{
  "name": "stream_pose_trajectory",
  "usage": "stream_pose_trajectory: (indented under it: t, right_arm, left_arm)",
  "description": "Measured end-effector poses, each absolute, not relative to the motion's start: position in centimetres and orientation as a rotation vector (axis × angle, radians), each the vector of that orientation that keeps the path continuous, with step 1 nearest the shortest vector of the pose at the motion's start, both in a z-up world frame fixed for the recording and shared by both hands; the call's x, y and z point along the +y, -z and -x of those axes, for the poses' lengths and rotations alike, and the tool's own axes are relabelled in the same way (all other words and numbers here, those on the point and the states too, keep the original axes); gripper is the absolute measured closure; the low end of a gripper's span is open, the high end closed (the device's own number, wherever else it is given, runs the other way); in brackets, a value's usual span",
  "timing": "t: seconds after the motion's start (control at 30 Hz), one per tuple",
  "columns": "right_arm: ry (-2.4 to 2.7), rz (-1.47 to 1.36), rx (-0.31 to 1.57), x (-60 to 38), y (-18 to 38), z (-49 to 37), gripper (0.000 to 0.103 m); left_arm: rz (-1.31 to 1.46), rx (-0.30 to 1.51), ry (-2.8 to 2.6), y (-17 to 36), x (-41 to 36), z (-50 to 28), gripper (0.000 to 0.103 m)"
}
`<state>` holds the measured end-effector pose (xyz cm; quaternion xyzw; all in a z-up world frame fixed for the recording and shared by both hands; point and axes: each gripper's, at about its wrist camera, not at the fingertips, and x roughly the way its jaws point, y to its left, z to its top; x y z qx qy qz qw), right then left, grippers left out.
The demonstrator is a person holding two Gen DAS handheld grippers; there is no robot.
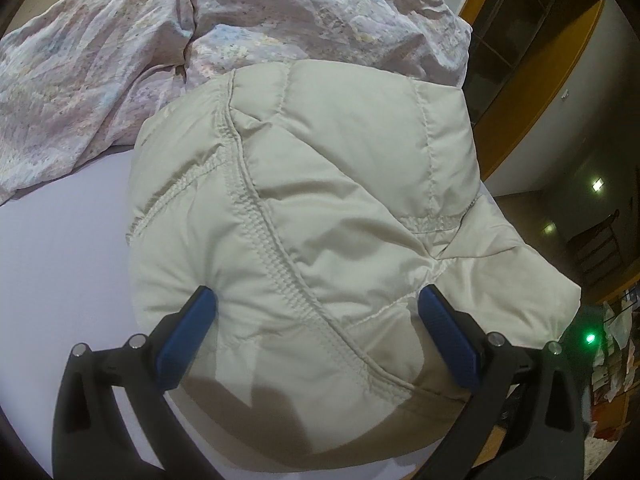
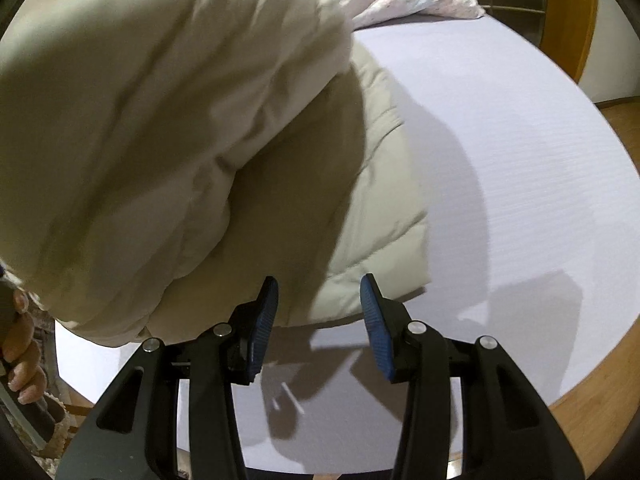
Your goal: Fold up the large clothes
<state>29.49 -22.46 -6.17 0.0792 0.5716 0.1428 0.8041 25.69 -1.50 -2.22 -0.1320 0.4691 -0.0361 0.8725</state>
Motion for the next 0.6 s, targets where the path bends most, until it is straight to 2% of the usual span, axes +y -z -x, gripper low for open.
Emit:
stream_pose_trajectory:
  t: [0.33,0.6]
  right_arm:
    - [-0.195,-0.259,1.04,-26.1,-0.4,-32.3,0.058]
    - [-0.368,-0.209,0.939,-21.8,-4.8,-35.2,0.058]
  left_arm:
    - [0.25,0.973,0.083,2.6,-2.0,-25.7,0.002]
    - [0.225,0.979,0.097,3.0,-2.8,-26.0,0.002]
